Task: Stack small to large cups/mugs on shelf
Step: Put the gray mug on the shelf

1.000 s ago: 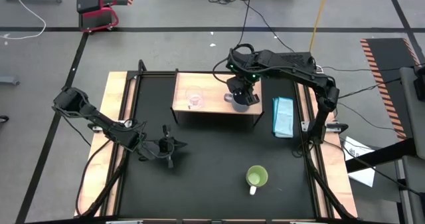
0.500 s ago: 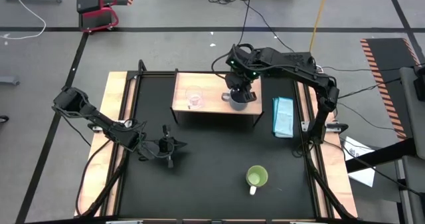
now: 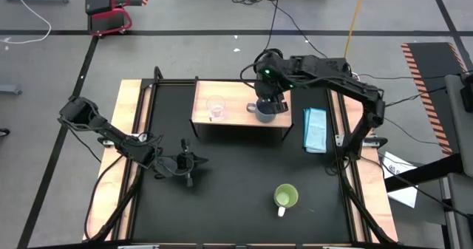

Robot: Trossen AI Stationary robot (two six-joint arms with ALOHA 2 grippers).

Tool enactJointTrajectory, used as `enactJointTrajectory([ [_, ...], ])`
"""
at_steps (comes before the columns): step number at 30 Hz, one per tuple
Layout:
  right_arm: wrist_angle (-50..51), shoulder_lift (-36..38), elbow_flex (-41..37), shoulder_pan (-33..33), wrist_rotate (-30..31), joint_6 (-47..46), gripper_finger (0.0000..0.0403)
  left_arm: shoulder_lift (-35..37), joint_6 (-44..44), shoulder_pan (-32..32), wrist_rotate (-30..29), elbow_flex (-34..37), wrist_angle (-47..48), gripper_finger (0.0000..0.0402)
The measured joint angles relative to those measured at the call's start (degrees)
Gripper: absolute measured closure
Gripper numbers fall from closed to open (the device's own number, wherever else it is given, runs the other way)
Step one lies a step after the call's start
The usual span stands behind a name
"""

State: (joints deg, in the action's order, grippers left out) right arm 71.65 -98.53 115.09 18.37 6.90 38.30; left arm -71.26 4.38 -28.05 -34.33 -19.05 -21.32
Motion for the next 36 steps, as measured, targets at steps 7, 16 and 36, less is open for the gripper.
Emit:
enactJointTrajectory([
  [7,-2.36,7.54,0.02,-8.52,0.80,-6.44,0.0269,0.00,-0.04,0.00,0.00,0.00,0.00,0.0394],
  [16,-1.71,15.99,-2.54,-20.07,0.85,-15.08,0.0395,0.00,-0.24,0.00,-0.04,-0.02,-0.20,0.0394],
  [36,-34.11,45.17,-56.68,-33.48,8.30,-31.23,0.0403,0.00,-3.94,0.00,0.28,-0.02,-2.42,0.0394],
])
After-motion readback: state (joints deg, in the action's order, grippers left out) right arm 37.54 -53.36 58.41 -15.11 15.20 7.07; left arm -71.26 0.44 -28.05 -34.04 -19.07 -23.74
